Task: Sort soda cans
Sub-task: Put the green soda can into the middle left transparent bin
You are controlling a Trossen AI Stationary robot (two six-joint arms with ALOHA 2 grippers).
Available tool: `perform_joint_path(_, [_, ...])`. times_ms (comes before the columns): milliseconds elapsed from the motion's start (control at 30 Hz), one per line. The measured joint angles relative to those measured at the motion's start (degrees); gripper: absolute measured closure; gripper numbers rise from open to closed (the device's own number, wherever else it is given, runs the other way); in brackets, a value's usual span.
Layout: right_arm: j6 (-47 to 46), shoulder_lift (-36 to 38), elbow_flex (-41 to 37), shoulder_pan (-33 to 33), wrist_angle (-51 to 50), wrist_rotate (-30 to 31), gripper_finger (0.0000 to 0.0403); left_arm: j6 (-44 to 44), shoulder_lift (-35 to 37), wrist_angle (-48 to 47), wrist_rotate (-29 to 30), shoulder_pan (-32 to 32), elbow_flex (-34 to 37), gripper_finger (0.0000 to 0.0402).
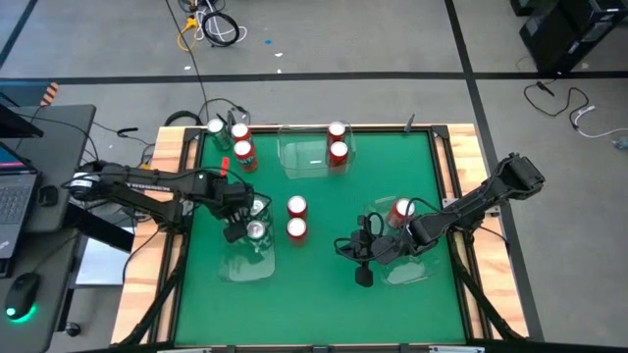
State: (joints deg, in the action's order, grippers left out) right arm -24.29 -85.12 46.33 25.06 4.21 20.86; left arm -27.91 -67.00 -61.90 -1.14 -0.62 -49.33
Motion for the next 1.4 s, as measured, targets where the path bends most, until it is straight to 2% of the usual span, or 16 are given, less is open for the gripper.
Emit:
perform_joint_path(400, [0.0,0.0,0.0,0.0,0.0,0.0,0.0402,0.4,0.0,-11.6,3.9,-0.1,-10.1,0.0008])
perform_joint_path(700, [0.0,0.0,0.0,0.0,0.0,0.0,0.0402,0.6,0.0,-20.6,18.8,-0.1,-16.5,0.0008])
perform_joint_path(1000, [0.0,0.0,0.0,0.0,0.0,0.0,0.0402,3.7,-1.5,-22.6,33.8,-1.0,-14.4,0.0008])
perform_joint_path(1167, [0.0,0.0,0.0,0.0,0.0,0.0,0.0402,5.0,-3.7,-23.1,36.1,-7.7,-13.7,0.0009])
perform_joint_path(1400, [0.0,0.0,0.0,0.0,0.0,0.0,0.0402,17.3,-4.4,-17.2,33.8,-20.8,-13.7,0.001])
